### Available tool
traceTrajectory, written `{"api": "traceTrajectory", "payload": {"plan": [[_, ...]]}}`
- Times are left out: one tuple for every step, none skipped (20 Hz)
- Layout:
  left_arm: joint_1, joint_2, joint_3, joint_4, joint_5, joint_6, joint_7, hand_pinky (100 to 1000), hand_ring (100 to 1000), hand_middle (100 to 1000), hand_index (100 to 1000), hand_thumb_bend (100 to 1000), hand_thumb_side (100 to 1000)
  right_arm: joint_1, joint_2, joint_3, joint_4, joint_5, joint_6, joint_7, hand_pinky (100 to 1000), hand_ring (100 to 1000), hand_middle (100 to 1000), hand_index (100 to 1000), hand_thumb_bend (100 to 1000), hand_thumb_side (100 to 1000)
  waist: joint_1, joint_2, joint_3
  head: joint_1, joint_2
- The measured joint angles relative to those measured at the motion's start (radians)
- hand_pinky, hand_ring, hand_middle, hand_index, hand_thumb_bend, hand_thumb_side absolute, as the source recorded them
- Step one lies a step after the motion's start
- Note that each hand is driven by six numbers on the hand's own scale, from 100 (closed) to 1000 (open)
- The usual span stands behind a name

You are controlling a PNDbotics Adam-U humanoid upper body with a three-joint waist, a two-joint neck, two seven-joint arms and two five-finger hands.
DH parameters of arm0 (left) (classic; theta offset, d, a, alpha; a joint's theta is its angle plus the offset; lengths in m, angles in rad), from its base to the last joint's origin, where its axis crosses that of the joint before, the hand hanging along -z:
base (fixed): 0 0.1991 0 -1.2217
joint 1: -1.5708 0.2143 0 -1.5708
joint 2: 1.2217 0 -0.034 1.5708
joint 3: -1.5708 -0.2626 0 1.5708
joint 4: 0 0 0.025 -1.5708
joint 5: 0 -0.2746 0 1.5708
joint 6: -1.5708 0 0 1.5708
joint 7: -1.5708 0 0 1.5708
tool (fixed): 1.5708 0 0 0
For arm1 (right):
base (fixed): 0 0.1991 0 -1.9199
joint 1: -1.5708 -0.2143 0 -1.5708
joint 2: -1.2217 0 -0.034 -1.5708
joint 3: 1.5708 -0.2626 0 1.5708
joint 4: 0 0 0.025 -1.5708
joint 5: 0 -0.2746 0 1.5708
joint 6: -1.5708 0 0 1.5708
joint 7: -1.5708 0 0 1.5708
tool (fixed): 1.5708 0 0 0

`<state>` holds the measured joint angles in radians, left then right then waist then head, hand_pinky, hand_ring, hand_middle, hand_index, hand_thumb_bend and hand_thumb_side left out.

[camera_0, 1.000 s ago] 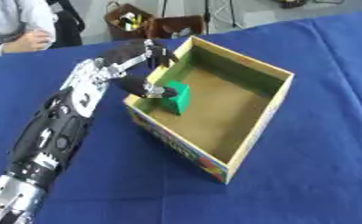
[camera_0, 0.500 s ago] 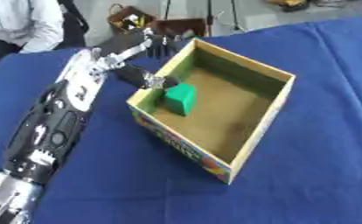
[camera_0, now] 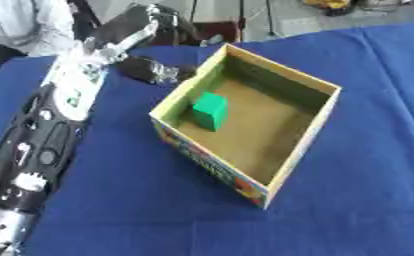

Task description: Pick up objects on the table and place them in the box.

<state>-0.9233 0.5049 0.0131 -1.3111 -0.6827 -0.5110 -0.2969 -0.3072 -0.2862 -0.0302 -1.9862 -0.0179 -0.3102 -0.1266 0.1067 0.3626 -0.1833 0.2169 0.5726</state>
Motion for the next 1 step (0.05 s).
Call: {"api": "traceTrajectory", "payload": {"plan": [[0.009,0.005,0.009,-0.021,0.013,0.007,0.010,484,536,590,777,651,882,0.002,0.000,-0.002,0.000,0.000,-0.002,-0.003,980,908,698,840,100,804,-0.003,-0.001,0.007,-0.008,0.003]]}}
